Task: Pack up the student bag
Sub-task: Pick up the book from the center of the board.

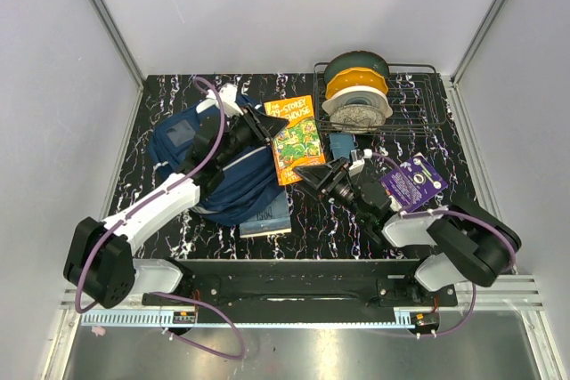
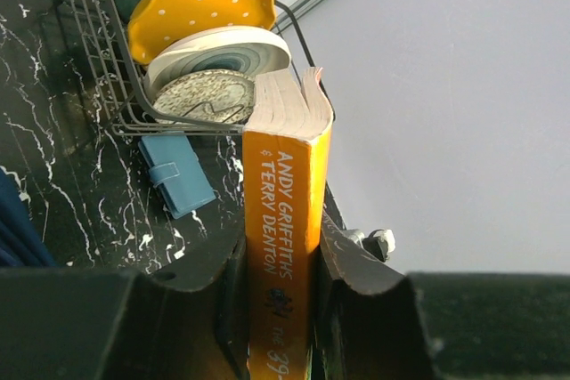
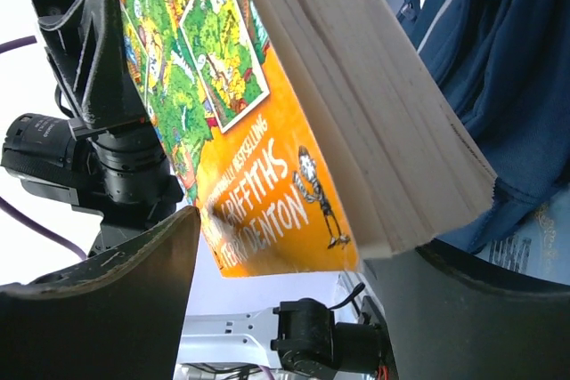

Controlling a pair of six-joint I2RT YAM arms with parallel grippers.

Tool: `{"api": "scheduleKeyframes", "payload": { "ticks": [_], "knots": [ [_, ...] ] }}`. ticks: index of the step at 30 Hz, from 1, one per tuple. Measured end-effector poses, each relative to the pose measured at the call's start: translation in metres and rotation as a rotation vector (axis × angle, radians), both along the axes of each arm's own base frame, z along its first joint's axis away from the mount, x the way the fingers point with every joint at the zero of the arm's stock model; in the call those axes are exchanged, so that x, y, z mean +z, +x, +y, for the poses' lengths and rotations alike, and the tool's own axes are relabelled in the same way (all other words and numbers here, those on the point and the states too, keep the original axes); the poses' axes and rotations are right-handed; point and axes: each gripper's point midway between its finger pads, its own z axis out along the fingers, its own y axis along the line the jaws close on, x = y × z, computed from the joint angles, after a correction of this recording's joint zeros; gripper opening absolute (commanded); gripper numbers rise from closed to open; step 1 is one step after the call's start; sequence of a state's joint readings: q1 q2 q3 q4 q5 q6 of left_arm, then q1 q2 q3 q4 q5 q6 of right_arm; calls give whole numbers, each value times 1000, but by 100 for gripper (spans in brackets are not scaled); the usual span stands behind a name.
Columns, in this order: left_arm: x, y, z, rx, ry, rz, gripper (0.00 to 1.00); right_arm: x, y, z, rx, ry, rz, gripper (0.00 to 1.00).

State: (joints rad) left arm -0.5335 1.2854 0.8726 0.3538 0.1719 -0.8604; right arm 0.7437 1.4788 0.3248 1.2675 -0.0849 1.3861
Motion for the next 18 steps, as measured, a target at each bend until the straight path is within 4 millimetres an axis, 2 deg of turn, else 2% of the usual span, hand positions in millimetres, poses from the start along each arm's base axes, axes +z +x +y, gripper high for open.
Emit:
{"api": "scheduleKeyframes", "payload": {
  "ticks": [7,15,18],
  "knots": [
    [15,-2,-1,-10,-63,-32,0,17,-1,-8,-36,-40,-70,73],
    [6,-5,2,-5,-111,-13,0,15,0,-7,-35,-85,-80,69],
    [5,-6,3,-2,-121,-9,0,15,-1,-8,-36,-95,-82,63]
  ]
}}
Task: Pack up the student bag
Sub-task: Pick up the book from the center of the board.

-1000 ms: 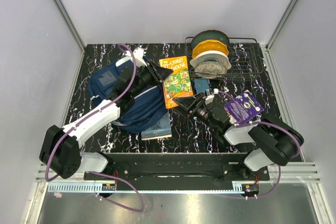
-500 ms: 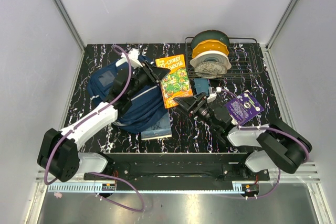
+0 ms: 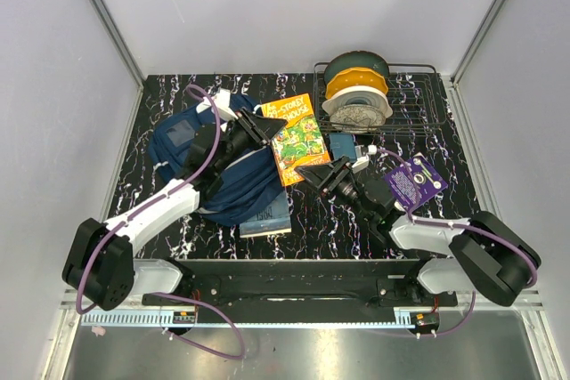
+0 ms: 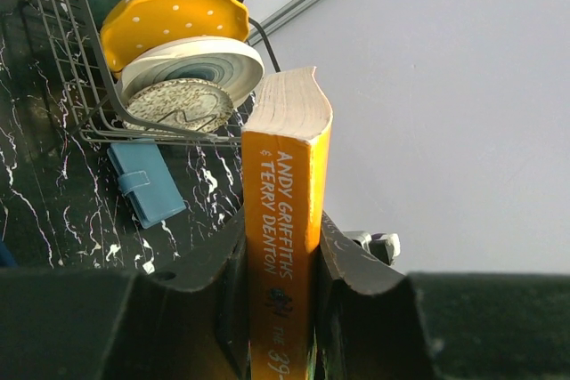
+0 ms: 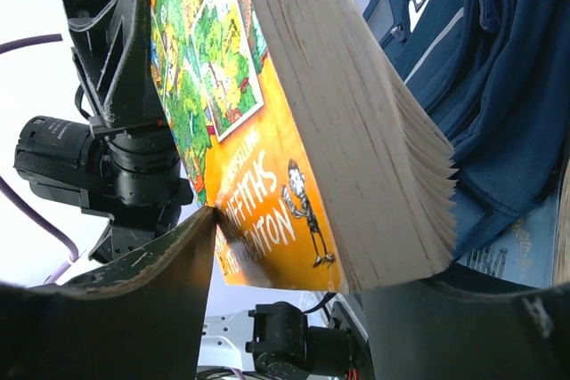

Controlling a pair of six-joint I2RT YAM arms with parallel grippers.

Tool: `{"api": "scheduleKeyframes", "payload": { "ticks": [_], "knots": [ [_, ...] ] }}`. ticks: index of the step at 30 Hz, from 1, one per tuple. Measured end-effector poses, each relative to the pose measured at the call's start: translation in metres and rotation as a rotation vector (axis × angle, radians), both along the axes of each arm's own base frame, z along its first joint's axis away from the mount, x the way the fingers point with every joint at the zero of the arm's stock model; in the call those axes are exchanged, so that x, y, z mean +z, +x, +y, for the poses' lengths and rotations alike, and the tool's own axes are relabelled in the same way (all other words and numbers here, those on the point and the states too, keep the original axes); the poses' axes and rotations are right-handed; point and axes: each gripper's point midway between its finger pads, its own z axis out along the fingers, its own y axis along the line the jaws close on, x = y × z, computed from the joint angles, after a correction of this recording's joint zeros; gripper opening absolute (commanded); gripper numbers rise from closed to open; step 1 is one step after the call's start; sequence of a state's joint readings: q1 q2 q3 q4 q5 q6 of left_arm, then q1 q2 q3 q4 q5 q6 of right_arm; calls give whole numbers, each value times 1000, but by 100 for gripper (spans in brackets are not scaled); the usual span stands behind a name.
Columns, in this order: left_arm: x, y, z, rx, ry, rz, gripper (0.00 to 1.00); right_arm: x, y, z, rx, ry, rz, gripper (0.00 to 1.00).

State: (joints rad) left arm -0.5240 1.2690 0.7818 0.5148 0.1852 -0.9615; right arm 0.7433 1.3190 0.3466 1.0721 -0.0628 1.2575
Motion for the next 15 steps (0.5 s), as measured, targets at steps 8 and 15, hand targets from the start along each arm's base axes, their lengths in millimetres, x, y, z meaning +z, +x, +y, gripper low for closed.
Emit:
{"api": "scheduleKeyframes", "payload": {
  "ticks": [8,15],
  "knots": [
    [-4,0,4,27,-33,24,0,11,-3,-6,-14,-23,-32,52],
    [-10,1,7,48,-51,54,3,18,-4,-9,-21,-23,-43,14]
  ]
}}
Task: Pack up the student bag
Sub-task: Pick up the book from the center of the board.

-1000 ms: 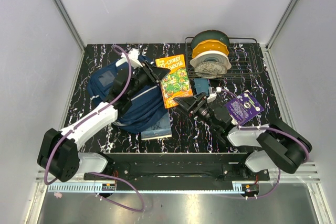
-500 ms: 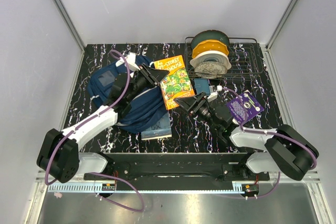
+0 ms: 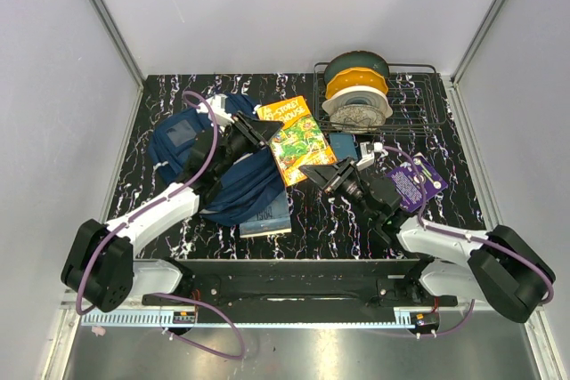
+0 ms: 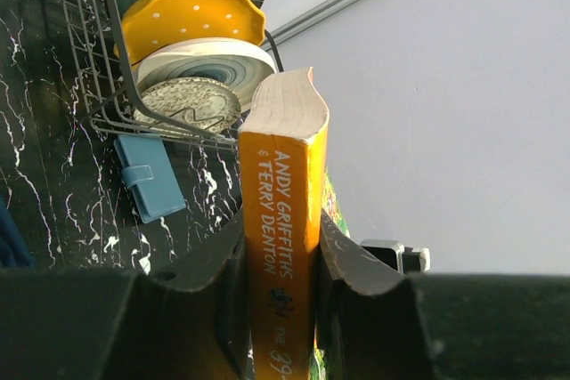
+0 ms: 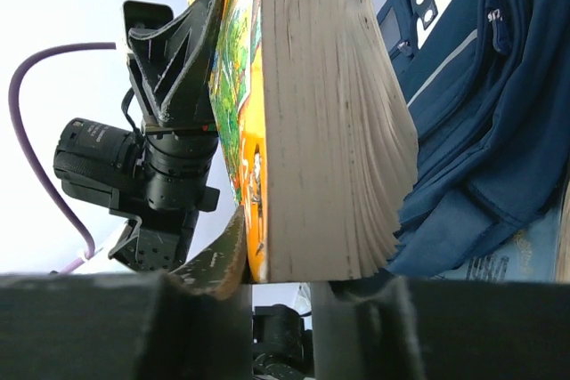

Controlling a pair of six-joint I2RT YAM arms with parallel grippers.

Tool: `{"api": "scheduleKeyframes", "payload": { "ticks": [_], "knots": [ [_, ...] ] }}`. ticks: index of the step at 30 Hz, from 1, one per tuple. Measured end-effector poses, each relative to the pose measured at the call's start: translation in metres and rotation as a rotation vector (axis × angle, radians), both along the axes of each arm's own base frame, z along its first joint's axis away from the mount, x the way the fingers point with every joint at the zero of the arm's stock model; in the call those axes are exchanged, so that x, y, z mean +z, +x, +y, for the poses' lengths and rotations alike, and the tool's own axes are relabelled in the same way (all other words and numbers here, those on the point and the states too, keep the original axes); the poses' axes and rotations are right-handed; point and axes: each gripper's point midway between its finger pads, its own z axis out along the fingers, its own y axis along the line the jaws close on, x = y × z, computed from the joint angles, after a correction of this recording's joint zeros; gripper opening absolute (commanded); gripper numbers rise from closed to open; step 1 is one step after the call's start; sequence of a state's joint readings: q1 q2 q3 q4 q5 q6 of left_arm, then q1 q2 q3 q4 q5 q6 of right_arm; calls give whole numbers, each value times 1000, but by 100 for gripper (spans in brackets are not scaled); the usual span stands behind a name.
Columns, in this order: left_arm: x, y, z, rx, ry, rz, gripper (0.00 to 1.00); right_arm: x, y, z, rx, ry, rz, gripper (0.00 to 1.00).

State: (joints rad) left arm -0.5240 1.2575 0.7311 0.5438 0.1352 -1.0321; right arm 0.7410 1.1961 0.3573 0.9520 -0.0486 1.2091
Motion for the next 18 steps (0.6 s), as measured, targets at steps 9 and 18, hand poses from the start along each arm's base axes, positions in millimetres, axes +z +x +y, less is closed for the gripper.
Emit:
{"api": "scheduleKeyframes", "payload": {
  "ticks": [9,18],
  "knots": [
    [-2,1,2,6,11,-12,69,15,0,-2,-10,-52,-34,0],
    [-8,-20,-17,-126,59,-46,88,29,-8,-9,-6,-83,-73,0]
  ]
}}
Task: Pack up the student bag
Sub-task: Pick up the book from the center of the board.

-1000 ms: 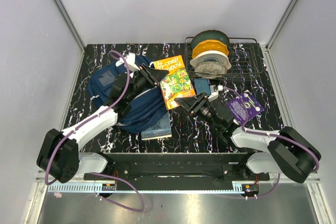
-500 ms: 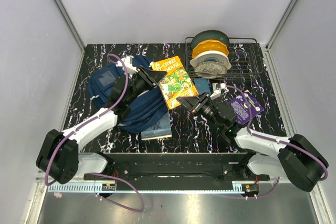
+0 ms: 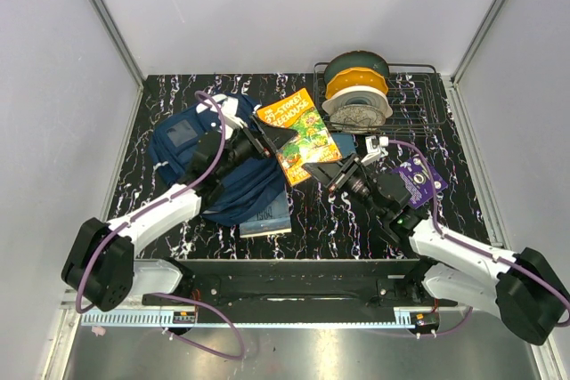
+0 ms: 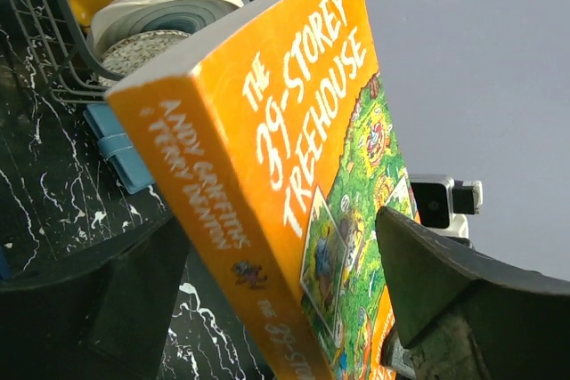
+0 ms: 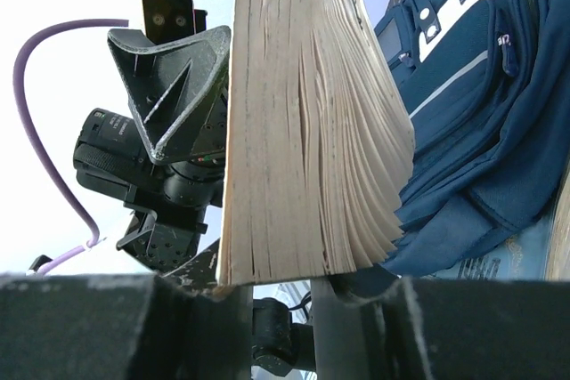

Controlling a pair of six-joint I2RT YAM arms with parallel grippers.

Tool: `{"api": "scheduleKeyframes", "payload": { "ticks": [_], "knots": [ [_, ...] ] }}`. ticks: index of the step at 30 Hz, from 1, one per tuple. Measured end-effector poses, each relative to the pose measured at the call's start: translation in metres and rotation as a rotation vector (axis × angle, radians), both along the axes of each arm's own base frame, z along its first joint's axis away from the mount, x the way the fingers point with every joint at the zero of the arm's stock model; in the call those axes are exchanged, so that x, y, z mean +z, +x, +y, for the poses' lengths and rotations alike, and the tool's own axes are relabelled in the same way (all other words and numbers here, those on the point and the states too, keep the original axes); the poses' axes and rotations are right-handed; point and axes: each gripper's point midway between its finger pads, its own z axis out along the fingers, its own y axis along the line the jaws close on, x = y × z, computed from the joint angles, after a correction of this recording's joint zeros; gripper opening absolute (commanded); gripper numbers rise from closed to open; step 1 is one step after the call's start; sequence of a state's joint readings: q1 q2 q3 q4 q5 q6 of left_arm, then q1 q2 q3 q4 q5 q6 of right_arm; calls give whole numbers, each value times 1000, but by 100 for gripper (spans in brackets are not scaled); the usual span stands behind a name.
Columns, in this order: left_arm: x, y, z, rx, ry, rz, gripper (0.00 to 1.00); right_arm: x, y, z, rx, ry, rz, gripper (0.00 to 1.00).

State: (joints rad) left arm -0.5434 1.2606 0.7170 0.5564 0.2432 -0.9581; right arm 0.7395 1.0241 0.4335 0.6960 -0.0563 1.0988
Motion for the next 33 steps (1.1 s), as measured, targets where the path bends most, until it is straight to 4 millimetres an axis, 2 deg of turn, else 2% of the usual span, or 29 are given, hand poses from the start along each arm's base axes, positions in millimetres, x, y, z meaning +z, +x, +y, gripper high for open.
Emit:
{"api": "scheduleKeyframes", "payload": {
  "ticks": [5,8,9,10,12,13,14,15,17,18,21,24,29,33],
  "knots": [
    [4,-2,-3,-46,-8,-33,89,-3,-7,1,30,-21,3,0],
    [5,-1,0,-73,-8,-47,79,-9,-11,3,57,-45,15,0],
    [5,0,3,-78,-8,-51,73,-11,-12,3,63,-52,20,0],
    [5,0,4,-85,-7,-52,53,-12,-13,3,66,-56,21,0],
    [4,1,6,-101,0,-51,35,-12,-14,4,74,-60,17,0],
    [4,2,6,-115,4,-54,14,-12,-14,4,77,-60,14,0],
    [7,0,3,-136,-6,-51,4,-12,-15,4,81,-61,14,1],
    [12,-2,1,-152,-32,-31,0,-13,-14,4,79,-69,15,16],
    [25,-4,-3,-172,-44,-61,0,-16,-13,3,75,-78,23,40],
    [28,-3,-3,-174,-44,-67,0,-13,-12,3,75,-71,13,69],
    [27,-1,-3,-165,-34,-62,0,-10,-13,2,76,-72,9,92],
    [20,6,2,-125,-23,-28,0,-6,-15,-4,53,-51,12,100],
    [11,20,15,-49,-5,11,0,2,-18,-24,-23,22,6,100],
    [9,25,20,-19,-12,32,0,-2,-15,-26,-41,55,34,100]
  ]
}}
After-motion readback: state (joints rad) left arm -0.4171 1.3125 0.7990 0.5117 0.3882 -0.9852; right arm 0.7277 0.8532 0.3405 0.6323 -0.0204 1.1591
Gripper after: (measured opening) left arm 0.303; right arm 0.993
